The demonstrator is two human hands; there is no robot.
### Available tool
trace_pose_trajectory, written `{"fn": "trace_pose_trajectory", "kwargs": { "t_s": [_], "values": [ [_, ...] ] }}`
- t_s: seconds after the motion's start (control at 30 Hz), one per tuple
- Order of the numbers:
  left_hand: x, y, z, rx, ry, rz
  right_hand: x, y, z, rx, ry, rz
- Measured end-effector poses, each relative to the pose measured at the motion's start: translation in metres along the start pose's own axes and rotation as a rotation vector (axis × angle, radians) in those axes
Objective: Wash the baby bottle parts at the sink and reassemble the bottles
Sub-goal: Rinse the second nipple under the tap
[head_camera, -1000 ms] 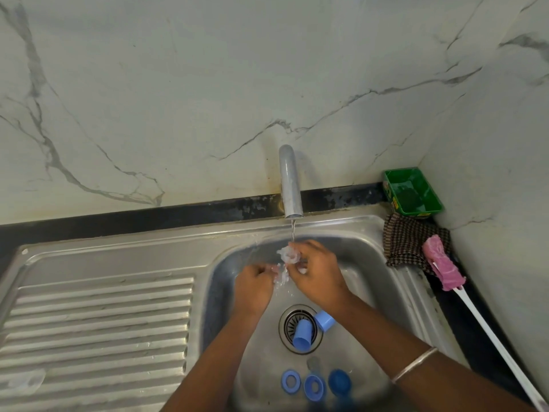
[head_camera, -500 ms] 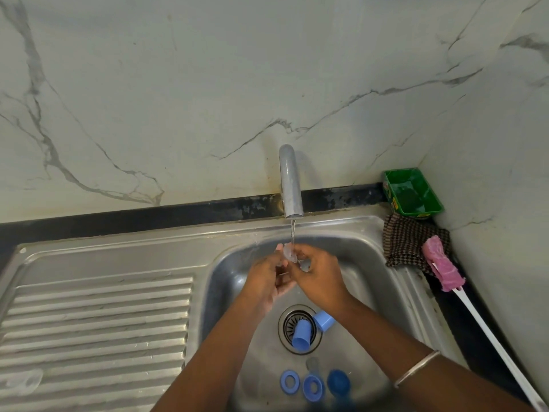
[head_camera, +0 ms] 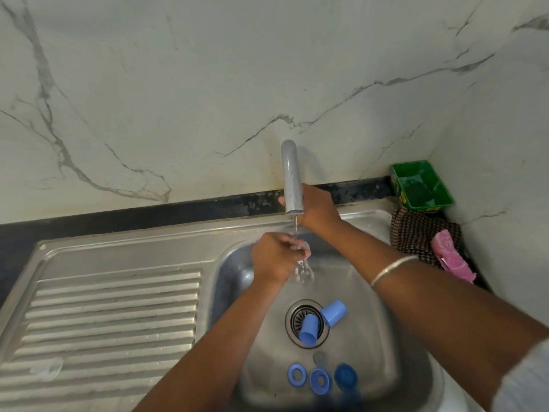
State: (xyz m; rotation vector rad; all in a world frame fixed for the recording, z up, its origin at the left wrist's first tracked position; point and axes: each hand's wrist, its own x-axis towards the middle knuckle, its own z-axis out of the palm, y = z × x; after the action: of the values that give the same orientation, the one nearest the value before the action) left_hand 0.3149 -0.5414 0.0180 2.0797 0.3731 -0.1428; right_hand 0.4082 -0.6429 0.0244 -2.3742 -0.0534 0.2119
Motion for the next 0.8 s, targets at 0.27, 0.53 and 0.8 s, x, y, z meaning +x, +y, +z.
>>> {"fn": "trace_pose_trajectory", "kwargs": {
  "t_s": [0.27,0.53,0.8],
  "values": [
    [-0.005,0.000,0.003,0.710,-0.012,0.256,-0.009,-0.007,-0.007,-0.116,0.028,-0.091],
    [-0.034,-0.027,0.006,0.167,0.024,-0.103,-0.045,0.032,0.018,0.145,0.137,0.168],
    [-0.079,-0.050,0.011,-0.609,0.170,-0.564,-0.159,0.075,0.066,0.656,-0.213,0.375]
  ]
}}
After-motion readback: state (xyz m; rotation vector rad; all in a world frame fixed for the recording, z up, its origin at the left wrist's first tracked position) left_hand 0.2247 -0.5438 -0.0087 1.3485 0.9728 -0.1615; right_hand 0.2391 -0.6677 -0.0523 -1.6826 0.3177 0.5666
